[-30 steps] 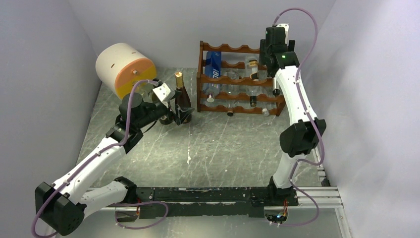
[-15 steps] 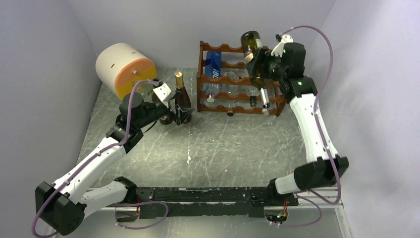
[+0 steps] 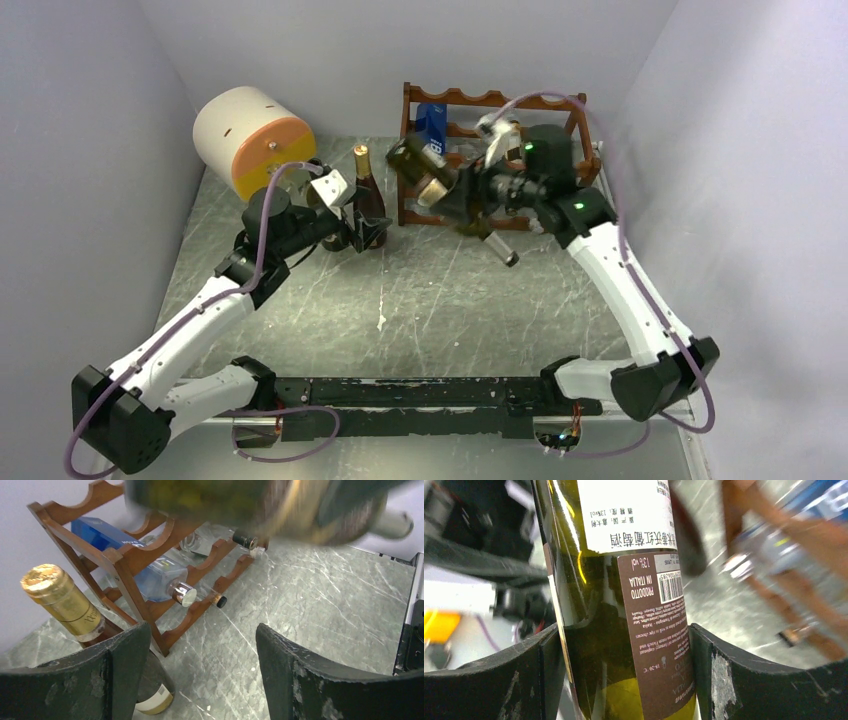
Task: Take the wine bottle off the wine rack
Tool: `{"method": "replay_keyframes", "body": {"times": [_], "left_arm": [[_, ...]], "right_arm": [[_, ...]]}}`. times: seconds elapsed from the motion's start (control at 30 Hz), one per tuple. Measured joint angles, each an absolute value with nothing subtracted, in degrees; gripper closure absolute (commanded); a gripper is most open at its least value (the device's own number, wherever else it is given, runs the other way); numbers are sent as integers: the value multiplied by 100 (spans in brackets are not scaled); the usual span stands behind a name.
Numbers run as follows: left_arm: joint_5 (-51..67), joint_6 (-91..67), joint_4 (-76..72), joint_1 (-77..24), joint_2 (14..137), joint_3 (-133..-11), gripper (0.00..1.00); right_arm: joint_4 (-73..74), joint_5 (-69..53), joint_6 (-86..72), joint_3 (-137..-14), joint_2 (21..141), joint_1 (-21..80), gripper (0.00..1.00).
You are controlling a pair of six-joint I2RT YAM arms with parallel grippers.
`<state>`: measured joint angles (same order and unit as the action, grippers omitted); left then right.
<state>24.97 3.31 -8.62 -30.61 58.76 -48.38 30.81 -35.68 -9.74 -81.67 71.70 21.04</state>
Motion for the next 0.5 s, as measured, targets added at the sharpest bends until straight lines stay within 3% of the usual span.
{"method": "replay_keyframes", "body": {"times": [0.17, 0.5], "left_arm": [[2523, 572, -1059, -3074, 5374, -4654, 17], [3673, 1293, -2062, -3328, 4742, -3747, 15]], "right_arm": [[3876, -3472, -589, -7854, 7599, 2899, 100], [4565, -3389, -388, -7164, 7891, 3081, 100]]}}
